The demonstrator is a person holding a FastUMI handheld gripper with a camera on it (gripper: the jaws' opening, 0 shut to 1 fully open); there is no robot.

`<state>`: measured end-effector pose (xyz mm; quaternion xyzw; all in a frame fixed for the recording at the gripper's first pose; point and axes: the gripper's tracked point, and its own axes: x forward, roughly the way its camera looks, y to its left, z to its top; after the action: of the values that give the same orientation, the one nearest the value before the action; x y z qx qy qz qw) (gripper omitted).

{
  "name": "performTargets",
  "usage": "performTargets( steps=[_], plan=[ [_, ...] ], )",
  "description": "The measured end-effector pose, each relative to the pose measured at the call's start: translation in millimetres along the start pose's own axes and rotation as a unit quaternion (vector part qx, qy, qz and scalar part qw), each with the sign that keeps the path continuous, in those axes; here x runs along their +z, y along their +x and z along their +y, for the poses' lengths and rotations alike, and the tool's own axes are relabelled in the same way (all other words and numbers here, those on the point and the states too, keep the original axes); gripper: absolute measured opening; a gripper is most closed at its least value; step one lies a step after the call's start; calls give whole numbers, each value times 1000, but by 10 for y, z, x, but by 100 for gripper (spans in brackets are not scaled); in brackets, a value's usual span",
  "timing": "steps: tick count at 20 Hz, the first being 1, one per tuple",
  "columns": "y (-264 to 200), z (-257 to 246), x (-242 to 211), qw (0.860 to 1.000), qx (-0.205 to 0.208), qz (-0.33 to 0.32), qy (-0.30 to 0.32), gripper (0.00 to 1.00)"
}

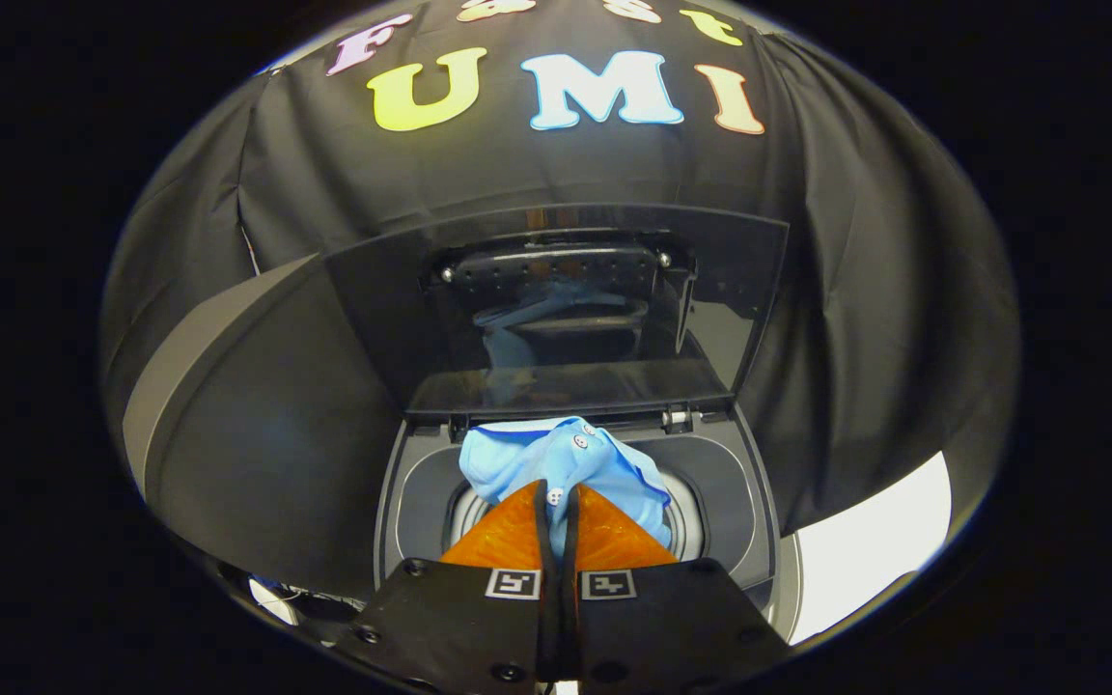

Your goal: Put the clothes into the washing machine and then close the washing machine lid.

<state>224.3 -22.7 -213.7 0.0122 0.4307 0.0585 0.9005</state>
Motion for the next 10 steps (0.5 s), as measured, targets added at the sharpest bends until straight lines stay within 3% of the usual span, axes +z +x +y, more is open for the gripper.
performTargets(
  steps=[4, 10],
  plan=[
    [112, -45, -70, 1000, 1, 19, 7, 5],
    [94, -40, -258, 1000, -5, 25, 10, 98]
  ],
)
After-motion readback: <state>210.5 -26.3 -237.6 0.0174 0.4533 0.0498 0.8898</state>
